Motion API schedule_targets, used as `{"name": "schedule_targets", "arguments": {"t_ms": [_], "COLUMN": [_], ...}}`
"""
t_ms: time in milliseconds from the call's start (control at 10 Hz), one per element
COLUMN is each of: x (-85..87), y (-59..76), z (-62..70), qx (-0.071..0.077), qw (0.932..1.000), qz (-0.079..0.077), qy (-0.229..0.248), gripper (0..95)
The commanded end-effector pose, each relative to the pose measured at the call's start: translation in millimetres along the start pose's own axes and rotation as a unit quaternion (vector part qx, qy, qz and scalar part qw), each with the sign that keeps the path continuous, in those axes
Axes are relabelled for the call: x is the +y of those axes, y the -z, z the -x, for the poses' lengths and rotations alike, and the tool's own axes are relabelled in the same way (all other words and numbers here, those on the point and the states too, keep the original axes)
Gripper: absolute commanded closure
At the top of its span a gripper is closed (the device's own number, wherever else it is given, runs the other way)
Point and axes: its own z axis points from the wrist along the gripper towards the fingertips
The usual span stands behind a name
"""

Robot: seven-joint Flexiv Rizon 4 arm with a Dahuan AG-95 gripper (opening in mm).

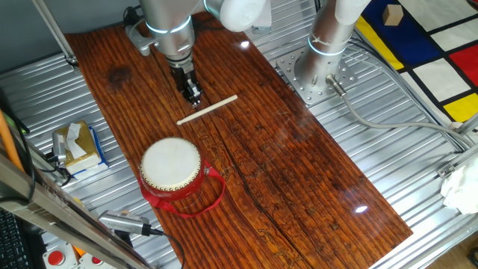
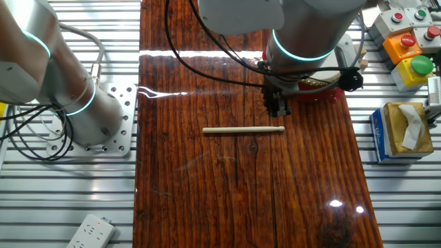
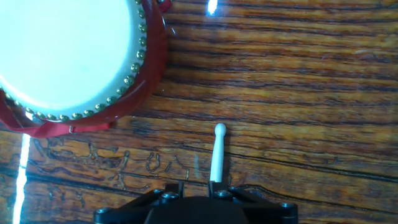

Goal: Play the drum

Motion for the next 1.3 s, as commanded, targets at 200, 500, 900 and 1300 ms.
{"name": "schedule_targets", "arguments": {"t_ms": [200, 500, 900, 1300], "x": [-0.1, -0.1, -0.1, -20.6], "y": [0.2, 0.2, 0.2, -15.6], "z": [-0.2, -0.2, -0.2, -22.9], "qx": [0.0, 0.0, 0.0, -0.035], "qw": [1.0, 1.0, 1.0, 0.9992], "qz": [0.0, 0.0, 0.0, 0.015], "qy": [0.0, 0.0, 0.0, -0.012], "gripper": [76.0, 76.0, 76.0, 95.0]}}
